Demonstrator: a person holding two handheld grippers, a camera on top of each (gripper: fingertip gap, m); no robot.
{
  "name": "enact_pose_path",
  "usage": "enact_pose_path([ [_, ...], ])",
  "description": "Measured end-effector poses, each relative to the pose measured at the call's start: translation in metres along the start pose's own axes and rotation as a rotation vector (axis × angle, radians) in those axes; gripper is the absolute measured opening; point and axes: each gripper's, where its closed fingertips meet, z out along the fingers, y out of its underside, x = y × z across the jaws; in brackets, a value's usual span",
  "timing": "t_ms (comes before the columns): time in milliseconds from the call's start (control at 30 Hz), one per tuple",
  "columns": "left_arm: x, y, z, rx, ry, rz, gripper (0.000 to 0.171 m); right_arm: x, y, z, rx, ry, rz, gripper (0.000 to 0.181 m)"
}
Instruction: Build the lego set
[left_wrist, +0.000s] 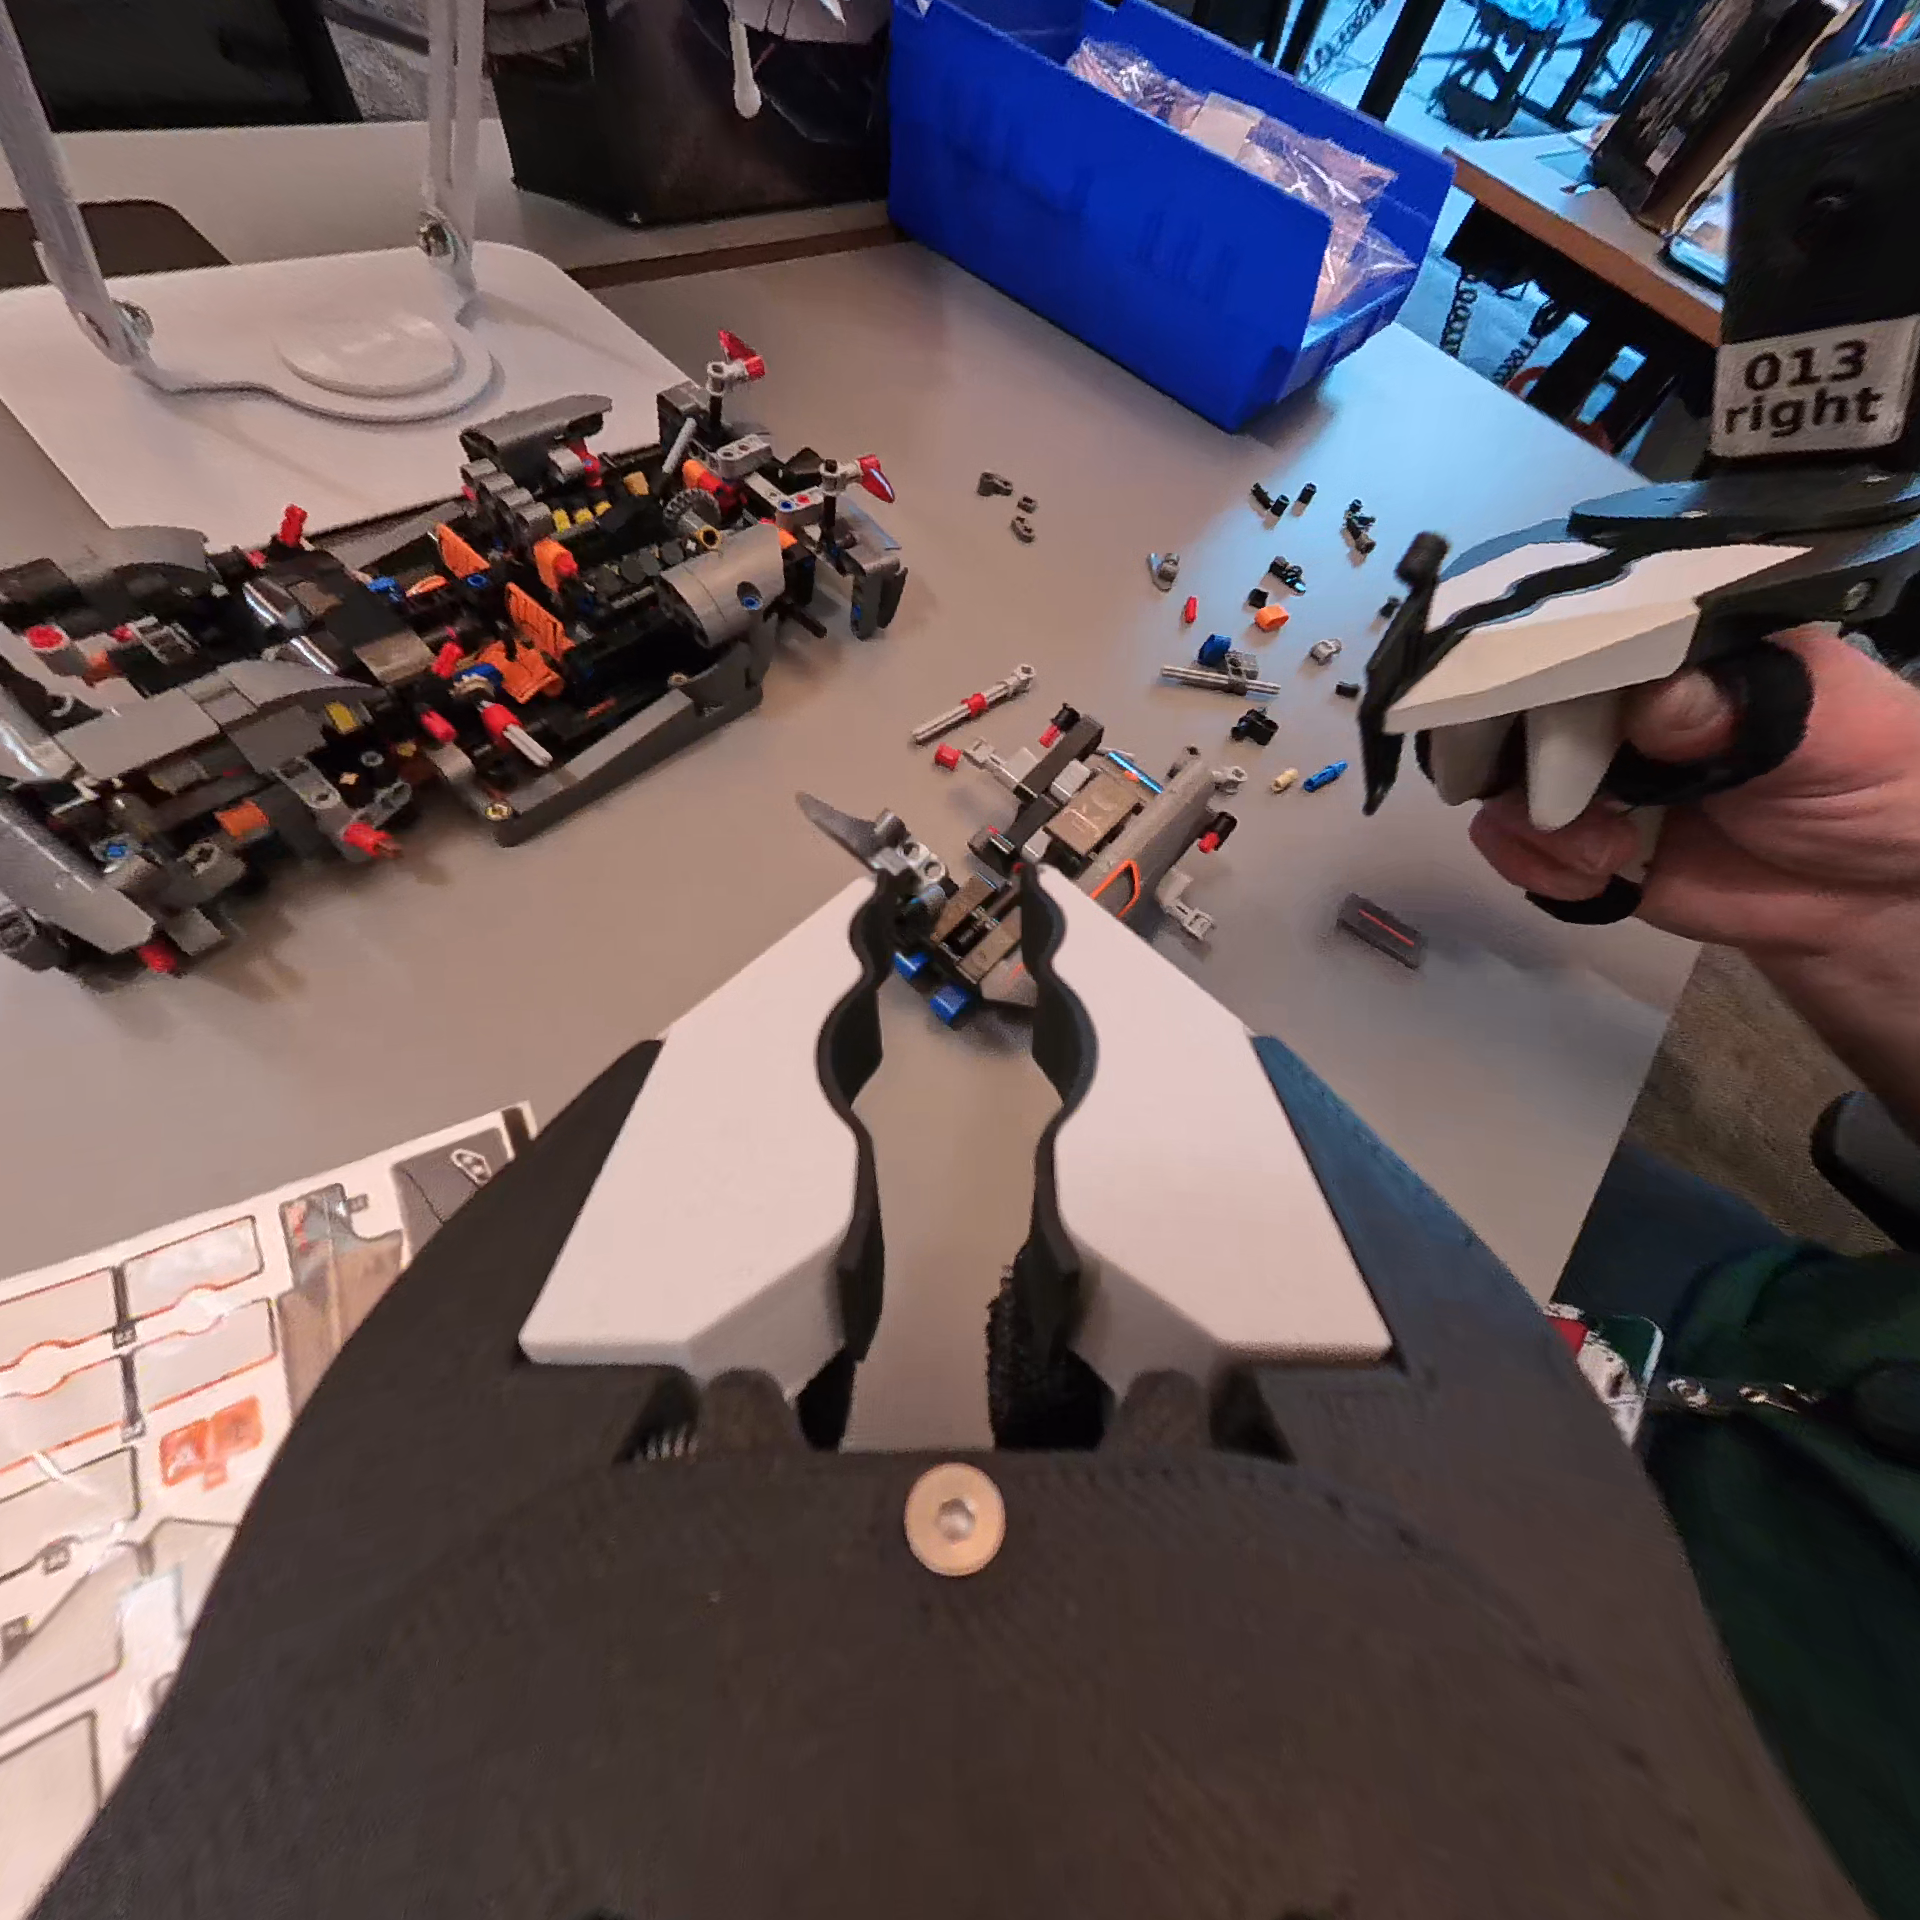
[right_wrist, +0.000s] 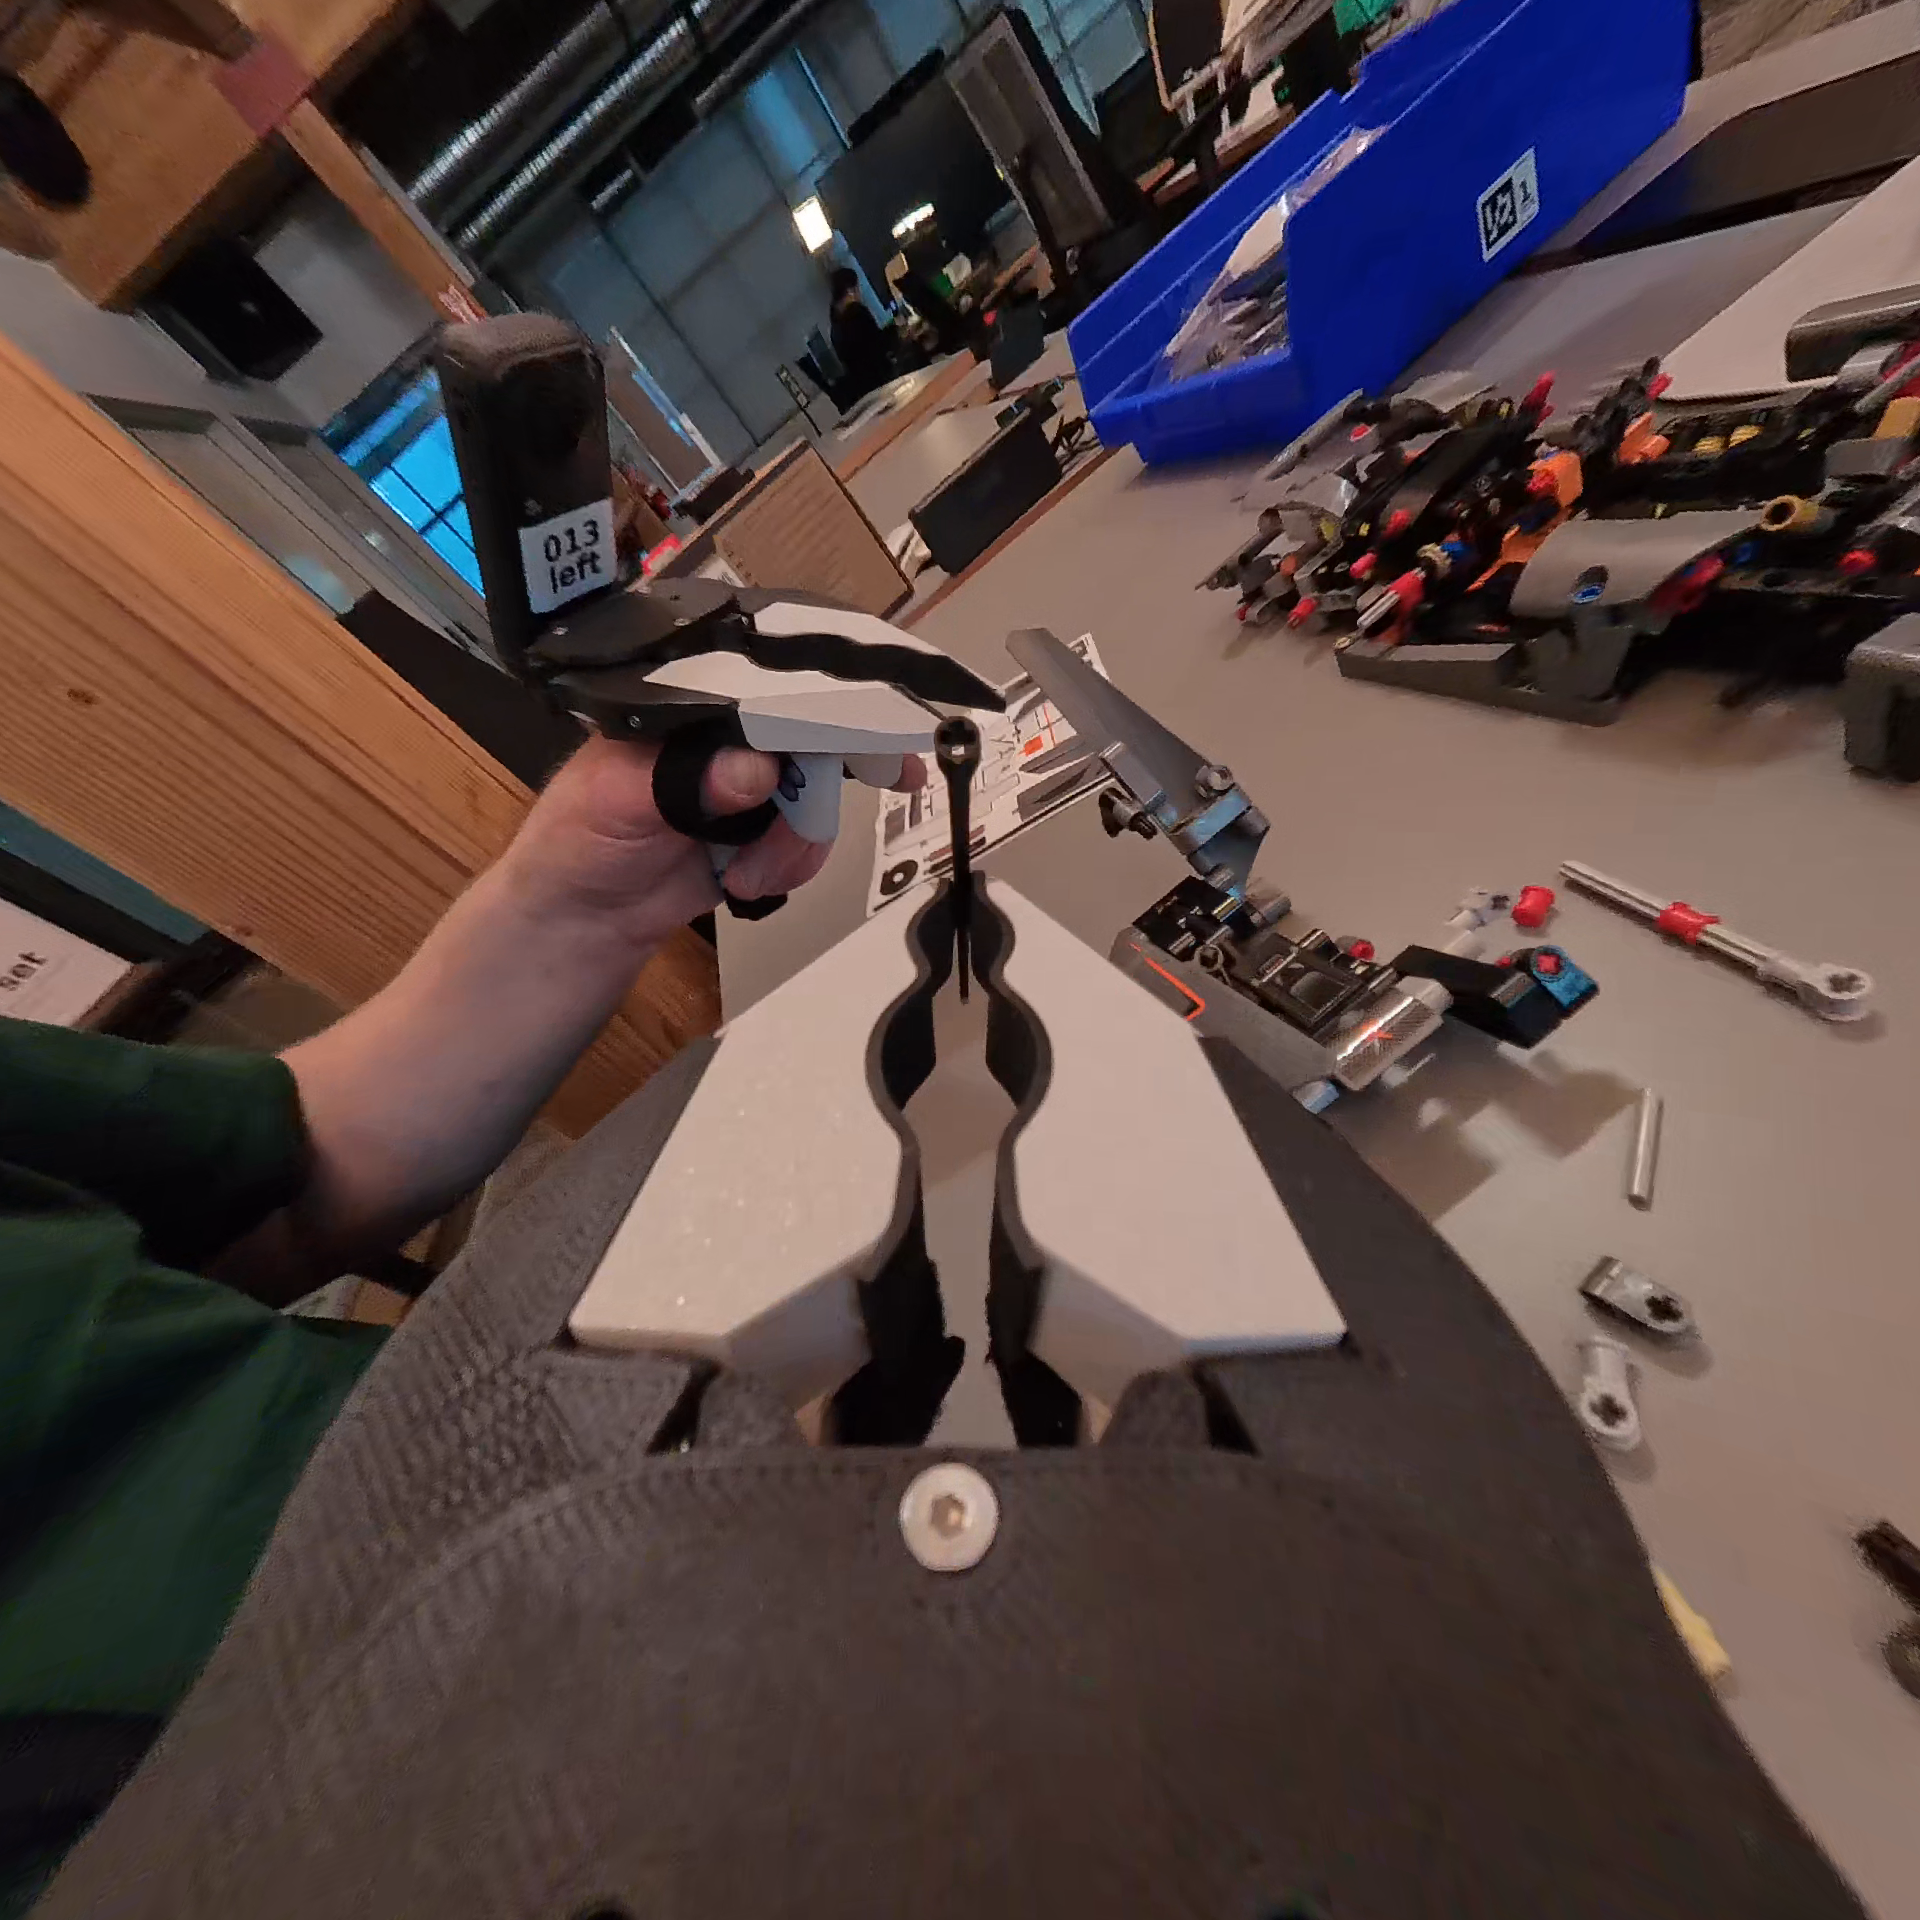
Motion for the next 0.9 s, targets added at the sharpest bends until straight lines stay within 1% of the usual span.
enact_pose_path([
  [100,0.000,0.007,-0.002,-0.009,-0.002,0.001,0.021,-0.004,0.005,0.011,-0.029,0.018,-0.033,0.000],
  [233,0.009,0.008,-0.005,-0.001,0.045,-0.005,0.020,-0.010,0.003,0.019,-0.036,0.016,-0.047,0.000],
  [333,0.034,-0.005,-0.006,0.068,0.152,-0.008,0.019,-0.018,0.002,0.025,-0.044,0.003,-0.116,0.000],
  [400,0.054,-0.012,-0.003,0.094,0.216,0.037,0.022,-0.026,0.001,0.030,-0.056,0.002,-0.188,0.000],
  [433,0.062,-0.014,-0.001,0.100,0.238,0.062,0.023,-0.030,-0.002,0.032,-0.049,-0.004,-0.202,0.000],
  [467,0.070,-0.016,0.001,0.104,0.262,0.084,0.020,-0.031,-0.007,0.031,-0.032,0.004,-0.206,0.000],
  [500,0.074,-0.020,0.001,0.131,0.278,0.091,0.021,-0.035,-0.013,0.030,-0.001,-0.010,-0.210,0.000],
  [600,0.084,-0.030,-0.001,0.183,0.373,0.060,0.016,-0.043,-0.022,0.025,0.034,-0.071,-0.178,0.000],
  [700,0.085,-0.037,-0.001,0.220,0.405,0.043,0.022,-0.044,-0.030,0.020,0.071,-0.097,-0.150,0.000],
  [800,0.097,-0.040,0.002,0.229,0.455,0.040,0.023,-0.045,-0.036,0.016,0.106,-0.139,-0.118,0.000],
  [867,0.101,-0.042,0.006,0.237,0.470,0.033,0.017,-0.048,-0.038,0.015,0.119,-0.183,-0.085,0.000],
  [900,0.103,-0.045,0.006,0.255,0.481,0.027,0.011,-0.049,-0.040,0.014,0.130,-0.196,-0.077,0.000],
])
